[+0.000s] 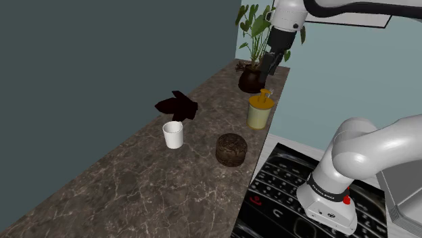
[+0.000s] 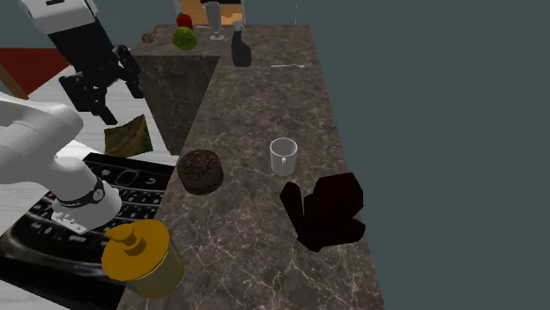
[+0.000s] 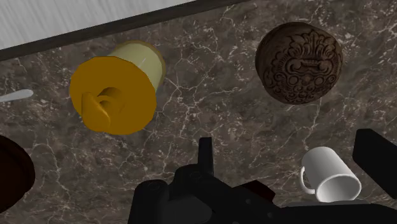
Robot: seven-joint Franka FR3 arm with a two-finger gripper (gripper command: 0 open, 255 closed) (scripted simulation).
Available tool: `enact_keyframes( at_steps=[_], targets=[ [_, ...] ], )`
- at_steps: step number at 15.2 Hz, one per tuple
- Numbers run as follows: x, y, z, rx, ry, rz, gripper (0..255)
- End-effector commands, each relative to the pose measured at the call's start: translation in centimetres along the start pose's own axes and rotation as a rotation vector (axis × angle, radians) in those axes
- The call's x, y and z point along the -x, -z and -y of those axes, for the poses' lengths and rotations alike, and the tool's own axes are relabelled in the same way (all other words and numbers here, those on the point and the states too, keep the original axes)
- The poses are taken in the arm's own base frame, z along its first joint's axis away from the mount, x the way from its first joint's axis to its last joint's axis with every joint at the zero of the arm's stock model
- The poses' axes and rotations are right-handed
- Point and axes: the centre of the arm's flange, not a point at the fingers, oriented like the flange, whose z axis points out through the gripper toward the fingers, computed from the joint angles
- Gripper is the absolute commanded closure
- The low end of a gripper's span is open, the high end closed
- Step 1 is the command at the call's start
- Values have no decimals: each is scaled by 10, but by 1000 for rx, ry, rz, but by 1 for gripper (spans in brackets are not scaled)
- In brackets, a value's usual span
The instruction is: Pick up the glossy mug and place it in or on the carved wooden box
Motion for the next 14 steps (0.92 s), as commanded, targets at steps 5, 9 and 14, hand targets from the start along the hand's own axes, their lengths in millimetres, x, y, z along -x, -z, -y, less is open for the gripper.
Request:
enact_keyframes(
  at_steps=[5,9,14],
  targets=[
    [-29,-32,29,6,11,-10,0],
    [-59,-65,58,13,22,-19,0],
    [-96,-105,95,20,35,-32,0]
  ],
)
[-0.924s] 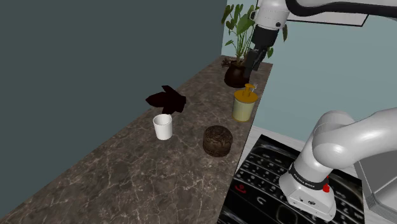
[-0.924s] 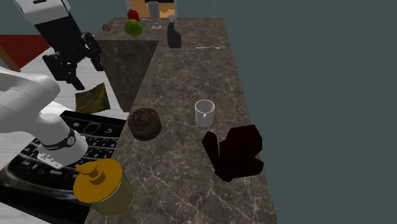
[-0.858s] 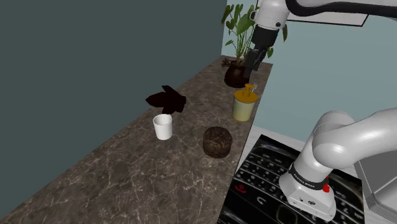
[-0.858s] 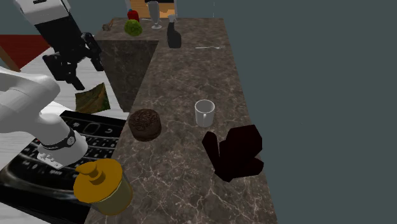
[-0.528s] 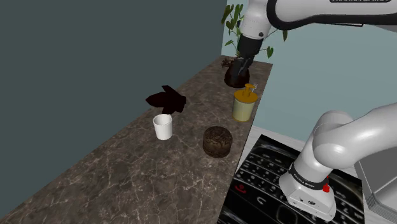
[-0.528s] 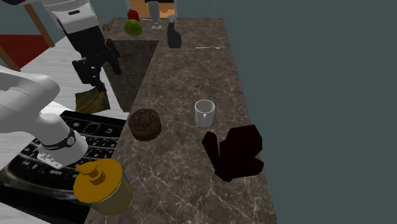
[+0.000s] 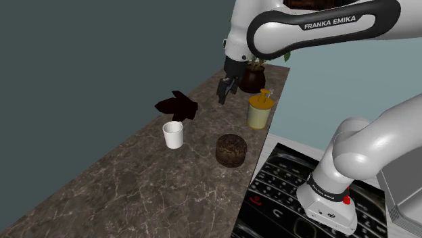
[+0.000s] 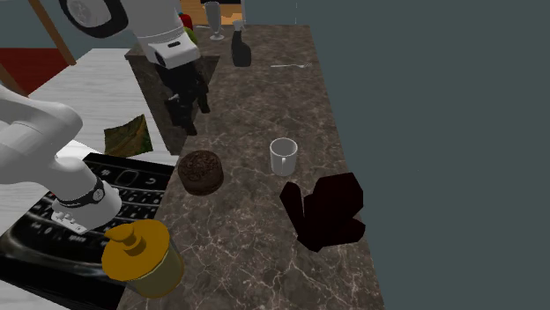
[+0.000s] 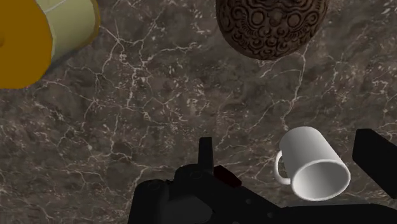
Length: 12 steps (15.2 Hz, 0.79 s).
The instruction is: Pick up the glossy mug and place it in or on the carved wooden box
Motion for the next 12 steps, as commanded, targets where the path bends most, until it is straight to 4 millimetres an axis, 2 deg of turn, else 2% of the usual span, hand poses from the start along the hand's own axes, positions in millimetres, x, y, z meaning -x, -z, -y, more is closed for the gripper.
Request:
enact_keyframes(
  at_steps=[1,12],
  targets=[
    [-13,-18,17,2,5,-6,0],
    [-94,-107,98,20,35,-33,0]
  ],
)
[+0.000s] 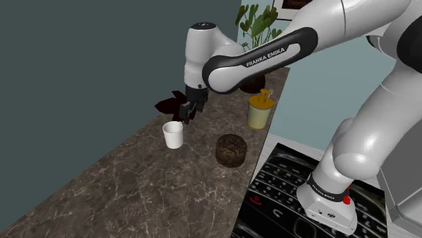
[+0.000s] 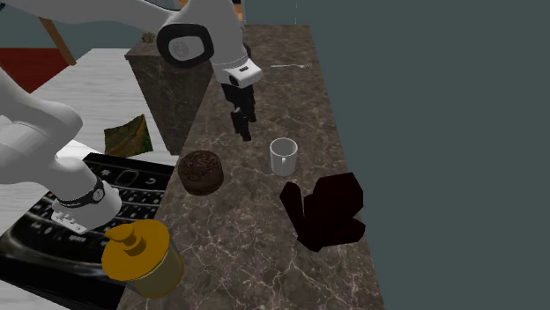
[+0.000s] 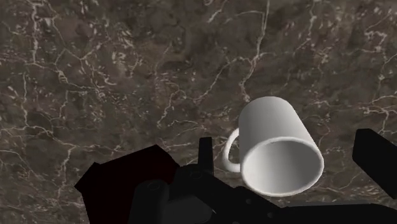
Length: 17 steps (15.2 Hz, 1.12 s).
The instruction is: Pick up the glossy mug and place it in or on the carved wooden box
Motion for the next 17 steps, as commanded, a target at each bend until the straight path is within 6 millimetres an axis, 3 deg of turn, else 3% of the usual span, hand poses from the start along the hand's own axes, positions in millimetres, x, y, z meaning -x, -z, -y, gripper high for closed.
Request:
enact_keyframes(
  at_steps=[1,9,17],
  targets=[
    [-17,-19,13,2,5,-6,0],
    [-75,-83,71,15,27,-26,0],
    [-77,-124,71,15,27,-26,0]
  ],
)
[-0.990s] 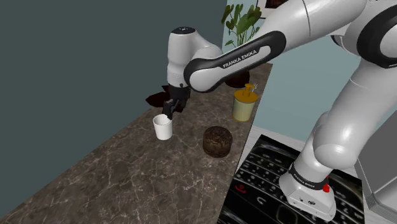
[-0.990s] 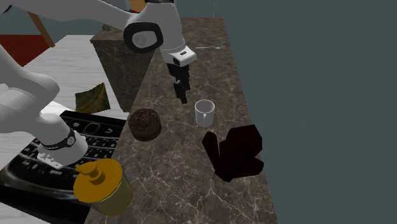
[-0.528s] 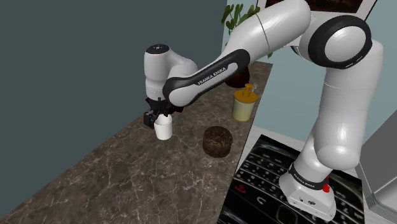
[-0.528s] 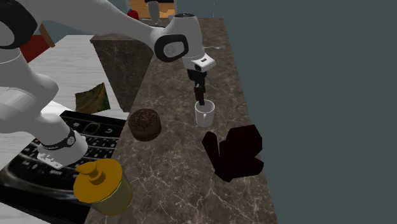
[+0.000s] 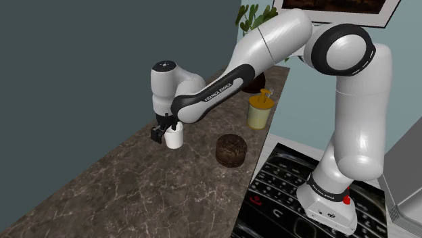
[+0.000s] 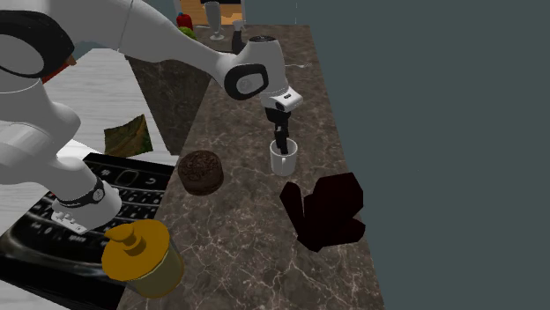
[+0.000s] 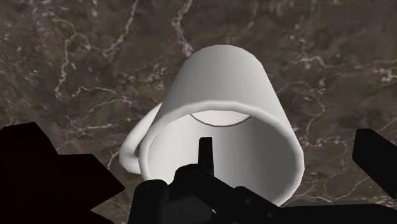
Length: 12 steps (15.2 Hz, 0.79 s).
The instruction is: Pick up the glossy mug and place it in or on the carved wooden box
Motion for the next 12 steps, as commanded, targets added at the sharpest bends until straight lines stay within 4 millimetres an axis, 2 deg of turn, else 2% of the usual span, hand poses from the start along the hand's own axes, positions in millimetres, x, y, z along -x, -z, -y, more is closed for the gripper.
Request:
enact_keyframes(
  at_steps=[1,8,9,12],
  targets=[
    [1,-5,0,0,0,0,0],
    [0,-5,0,0,0,0,0],
    [0,-5,0,0,0,0,255],
    [0,-5,0,0,0,0,255]
  ],
)
